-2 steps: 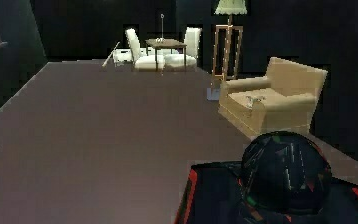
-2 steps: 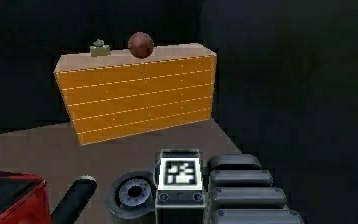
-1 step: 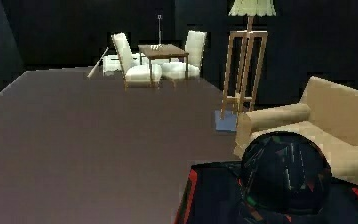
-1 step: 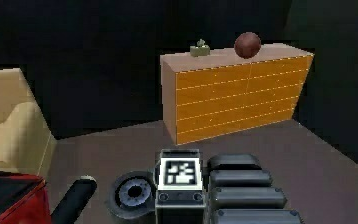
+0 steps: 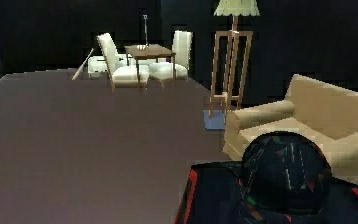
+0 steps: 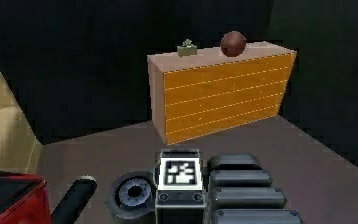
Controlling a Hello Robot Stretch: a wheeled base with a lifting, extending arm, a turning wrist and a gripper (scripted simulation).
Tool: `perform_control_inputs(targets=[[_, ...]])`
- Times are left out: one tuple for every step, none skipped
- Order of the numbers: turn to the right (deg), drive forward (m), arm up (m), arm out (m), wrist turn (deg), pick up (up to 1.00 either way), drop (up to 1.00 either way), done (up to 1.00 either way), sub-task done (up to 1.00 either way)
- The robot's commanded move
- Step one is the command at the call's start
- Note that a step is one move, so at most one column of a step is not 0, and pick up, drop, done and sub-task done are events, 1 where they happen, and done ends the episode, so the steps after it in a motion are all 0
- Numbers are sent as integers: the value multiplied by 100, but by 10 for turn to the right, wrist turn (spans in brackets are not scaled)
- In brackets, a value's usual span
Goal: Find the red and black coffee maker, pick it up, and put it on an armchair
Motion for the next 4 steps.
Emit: perform_control_inputs(targets=[[0, 100, 0, 0, 0, 0, 0, 0, 0], [60, 0, 0, 0, 0, 0, 0, 0, 0], [0, 25, 0, 0, 0, 0, 0, 0, 0], [330, 0, 0, 0, 0, 0, 0, 0, 0]])
